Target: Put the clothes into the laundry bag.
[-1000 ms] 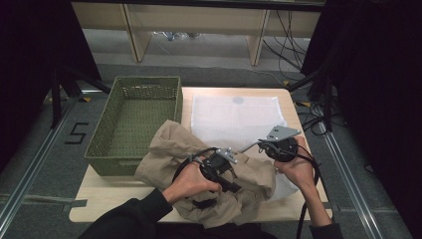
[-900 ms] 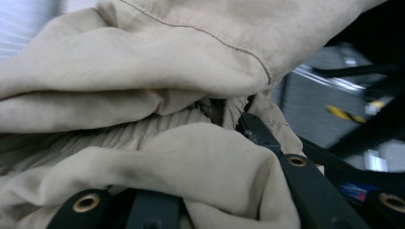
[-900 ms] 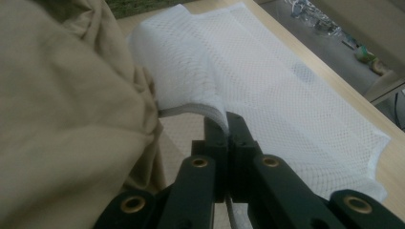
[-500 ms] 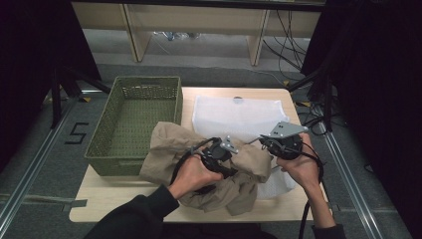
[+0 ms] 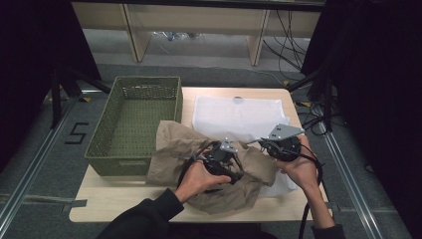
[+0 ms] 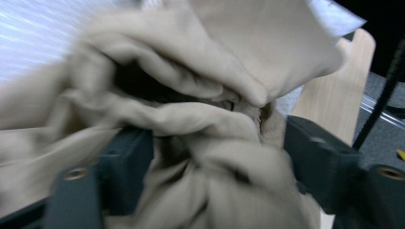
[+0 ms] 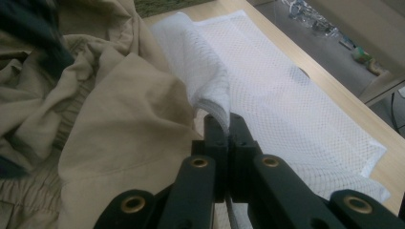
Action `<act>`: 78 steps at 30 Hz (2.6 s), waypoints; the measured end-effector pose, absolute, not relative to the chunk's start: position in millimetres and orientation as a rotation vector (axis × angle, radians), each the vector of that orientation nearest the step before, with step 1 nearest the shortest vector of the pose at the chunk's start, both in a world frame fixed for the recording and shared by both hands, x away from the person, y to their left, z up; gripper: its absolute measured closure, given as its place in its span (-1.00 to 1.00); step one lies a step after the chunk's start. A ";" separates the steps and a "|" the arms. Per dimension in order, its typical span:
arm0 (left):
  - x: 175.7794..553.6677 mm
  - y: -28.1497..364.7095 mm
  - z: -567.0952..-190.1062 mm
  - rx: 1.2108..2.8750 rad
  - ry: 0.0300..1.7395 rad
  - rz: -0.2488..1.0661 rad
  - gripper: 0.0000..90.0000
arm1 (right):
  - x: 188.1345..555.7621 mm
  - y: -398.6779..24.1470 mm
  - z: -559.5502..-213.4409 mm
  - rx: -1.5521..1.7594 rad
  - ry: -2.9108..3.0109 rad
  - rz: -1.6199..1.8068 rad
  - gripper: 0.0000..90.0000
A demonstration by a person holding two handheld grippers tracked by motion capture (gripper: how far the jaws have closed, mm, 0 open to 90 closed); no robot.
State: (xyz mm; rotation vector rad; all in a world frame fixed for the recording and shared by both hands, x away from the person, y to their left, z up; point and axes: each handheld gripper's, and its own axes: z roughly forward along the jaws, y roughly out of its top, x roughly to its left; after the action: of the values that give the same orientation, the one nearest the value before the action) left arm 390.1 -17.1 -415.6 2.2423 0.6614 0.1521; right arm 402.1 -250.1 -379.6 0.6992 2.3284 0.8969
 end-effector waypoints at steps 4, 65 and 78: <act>389.1 -4.8 -403.1 2.229 0.624 0.228 -0.49 | 401.2 -247.7 -378.9 0.704 2.338 0.892 1.00; 494.7 -4.6 -434.5 2.537 0.954 0.208 0.81 | 395.4 -252.0 -369.4 0.719 2.326 0.926 1.00; 404.8 -25.1 -416.3 2.333 0.671 -0.011 0.60 | 396.1 -251.4 -368.5 0.712 2.324 0.922 1.00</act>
State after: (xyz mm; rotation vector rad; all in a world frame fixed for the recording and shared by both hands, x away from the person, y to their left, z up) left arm 404.8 -25.1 -416.3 2.3329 0.6708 -0.0115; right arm 396.1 -251.4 -368.5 0.7119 2.3238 0.9219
